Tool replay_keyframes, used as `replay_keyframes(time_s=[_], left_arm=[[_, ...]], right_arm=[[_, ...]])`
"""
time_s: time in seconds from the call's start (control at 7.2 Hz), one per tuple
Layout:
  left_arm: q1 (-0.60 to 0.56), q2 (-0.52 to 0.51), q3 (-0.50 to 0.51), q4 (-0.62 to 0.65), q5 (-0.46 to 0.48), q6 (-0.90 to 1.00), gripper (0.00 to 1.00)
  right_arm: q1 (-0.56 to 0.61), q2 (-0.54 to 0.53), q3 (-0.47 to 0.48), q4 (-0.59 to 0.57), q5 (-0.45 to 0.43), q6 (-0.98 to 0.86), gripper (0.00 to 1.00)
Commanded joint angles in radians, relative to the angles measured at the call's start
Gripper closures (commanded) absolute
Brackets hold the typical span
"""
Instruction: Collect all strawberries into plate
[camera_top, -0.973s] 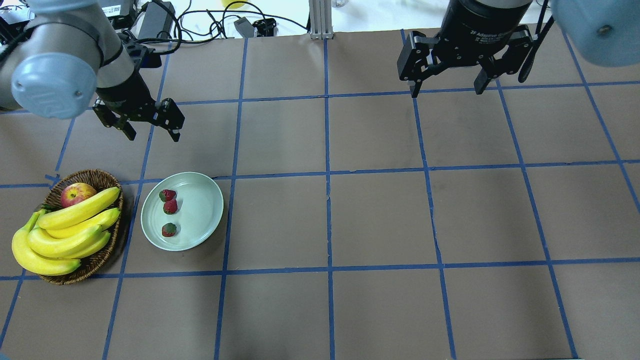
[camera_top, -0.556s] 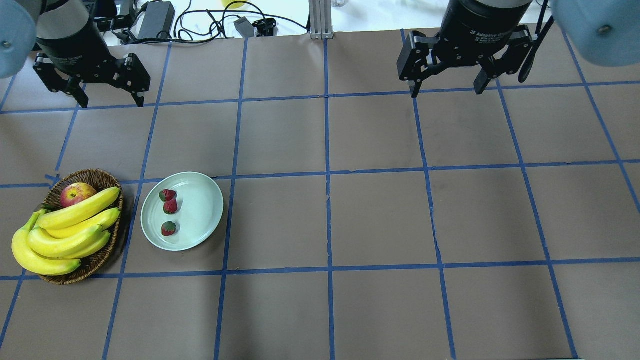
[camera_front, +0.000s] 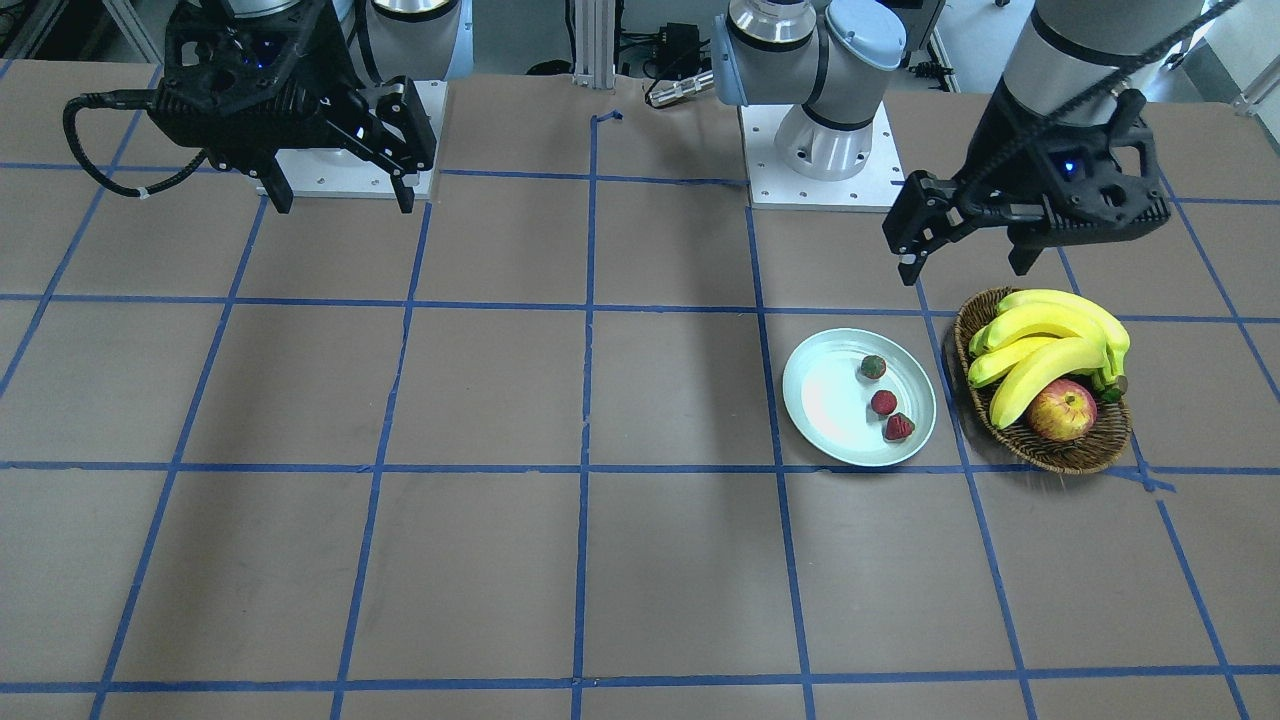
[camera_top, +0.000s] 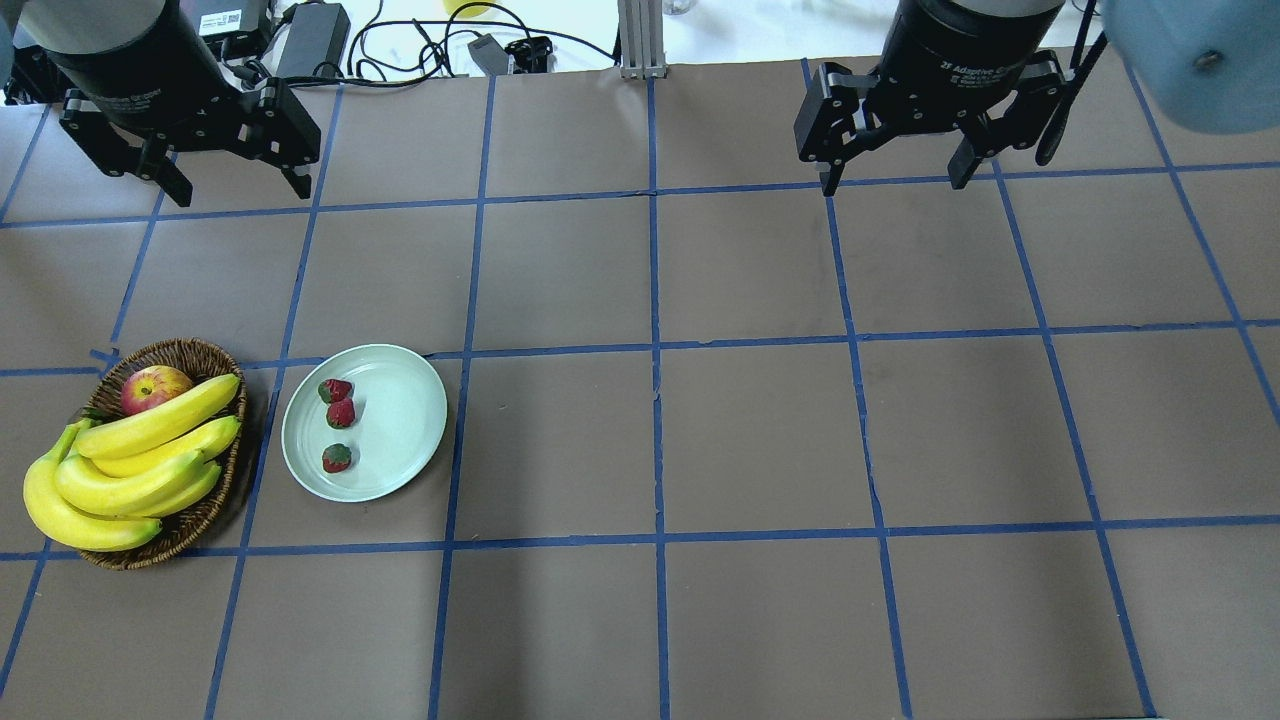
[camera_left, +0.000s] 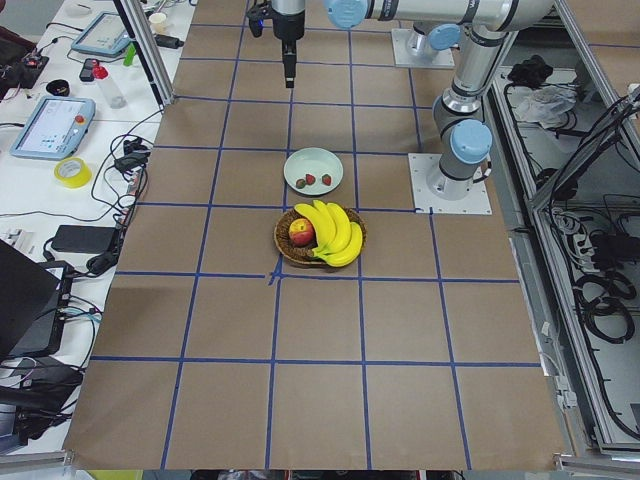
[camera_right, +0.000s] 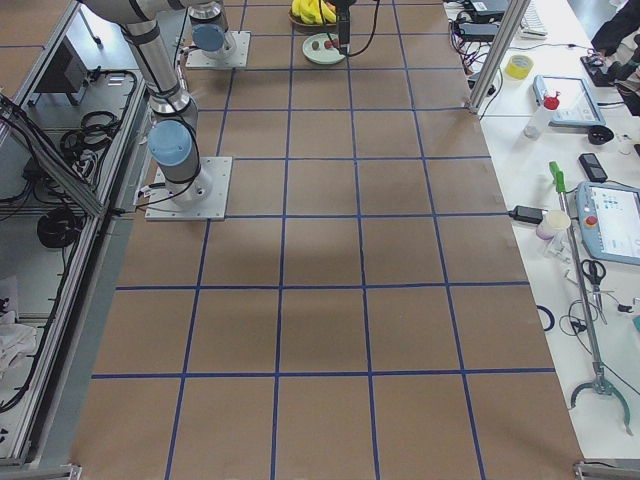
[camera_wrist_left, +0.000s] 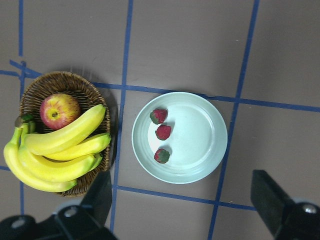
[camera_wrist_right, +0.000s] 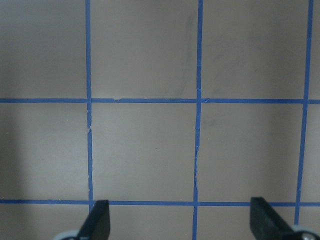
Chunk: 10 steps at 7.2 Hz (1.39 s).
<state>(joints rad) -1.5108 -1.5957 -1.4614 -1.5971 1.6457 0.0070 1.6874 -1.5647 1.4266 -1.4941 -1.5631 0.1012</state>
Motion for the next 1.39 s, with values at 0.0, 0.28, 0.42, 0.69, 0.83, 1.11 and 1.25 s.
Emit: replay_keyframes(time_s=[0.0, 0.28, 0.42, 0.69, 0.83, 1.11, 1.25], left_arm=[[-0.043, 0.035, 0.004, -0.006, -0.011, 0.133, 0.00], [-0.043, 0.063, -0.006, -0.191, -0.076, 0.151, 0.00], [-0.039, 0.065, 0.007, -0.192, -0.086, 0.154, 0.00], [-0.036, 0.083, 0.010, -0.195, -0.073, 0.157, 0.00], [-0.029, 0.083, 0.000, -0.196, -0.067, 0.156, 0.00], [-0.029, 0.069, -0.022, -0.190, -0.063, 0.156, 0.00], [-0.029, 0.071, -0.030, -0.189, -0.063, 0.157, 0.00]], right_arm=[[0.002, 0.000, 0.000, 0.002, 0.000, 0.000, 0.00], [0.000, 0.000, 0.000, 0.000, 0.000, 0.000, 0.00], [0.000, 0.000, 0.000, 0.002, -0.002, 0.000, 0.00], [0.002, 0.000, 0.000, 0.000, 0.000, 0.000, 0.00], [0.002, 0.000, 0.000, 0.000, 0.000, 0.000, 0.00], [0.002, 0.000, 0.000, 0.000, 0.000, 0.000, 0.00], [0.002, 0.000, 0.000, 0.000, 0.000, 0.000, 0.00]])
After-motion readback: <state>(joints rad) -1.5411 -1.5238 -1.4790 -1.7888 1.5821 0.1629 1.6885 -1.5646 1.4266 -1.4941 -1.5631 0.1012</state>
